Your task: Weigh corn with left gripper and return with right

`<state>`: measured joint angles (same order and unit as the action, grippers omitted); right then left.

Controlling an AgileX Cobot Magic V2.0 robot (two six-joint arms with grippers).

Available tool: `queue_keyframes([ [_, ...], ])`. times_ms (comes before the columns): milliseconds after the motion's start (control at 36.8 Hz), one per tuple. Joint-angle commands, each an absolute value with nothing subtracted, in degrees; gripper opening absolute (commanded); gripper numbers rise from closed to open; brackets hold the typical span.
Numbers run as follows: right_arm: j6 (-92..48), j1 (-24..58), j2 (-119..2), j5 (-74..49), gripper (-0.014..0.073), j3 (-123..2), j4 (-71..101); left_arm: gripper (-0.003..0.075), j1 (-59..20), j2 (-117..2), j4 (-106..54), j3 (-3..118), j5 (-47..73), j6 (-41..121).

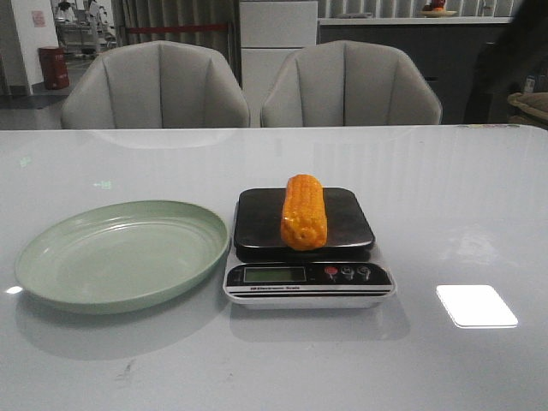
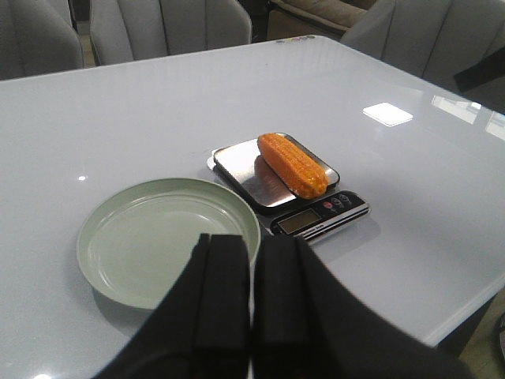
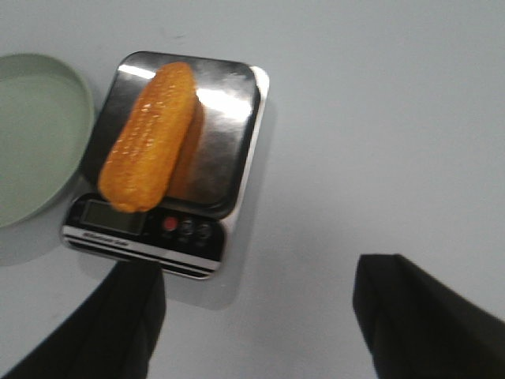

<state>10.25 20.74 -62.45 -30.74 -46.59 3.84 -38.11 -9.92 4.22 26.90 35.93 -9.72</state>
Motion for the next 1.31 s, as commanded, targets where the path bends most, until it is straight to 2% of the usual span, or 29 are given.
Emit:
queue_keyframes([
  [0, 12.94, 24.67, -67.87, -29.66, 0.0595, -53.53, 4.33, 0.0114, -38.18, -10.55, 4.33, 28.41, 31.42, -9.8],
  [435, 23.07, 27.31, -93.66, -36.11, 0.0595, -74.93, 4.26, 0.0114, -38.18, -10.55, 4.33, 28.41, 31.42, -9.8],
  [816, 29.63, 30.08, -107.05, -43.24, 0.0586, -85.24, 4.09, 0.0114, -38.18, -10.55, 4.33, 28.41, 31.42, -9.8],
  [898, 29.77, 30.34, -108.77, -44.25, 0.0524, -85.87, 4.09, 0.0114, -38.18, -10.55, 4.33, 28.41, 31.42, -9.8],
  [1061, 29.77, 31.33, -110.26, -45.34, 0.0227, -87.3, 4.09, 0.0114, -38.18, -10.55, 4.33, 28.41, 31.42, -9.8],
  [1116, 29.77, 31.91, -110.26, -45.55, 0.0198, -88.65, 4.26, 0.0114, -38.18, -10.55, 4.33, 28.41, 31.42, -9.8],
  [1279, 29.71, 36.56, -110.26, -45.58, 0.0199, -93.63, 4.47, 0.0114, -38.18, -10.55, 4.33, 28.41, 31.42, -9.8],
])
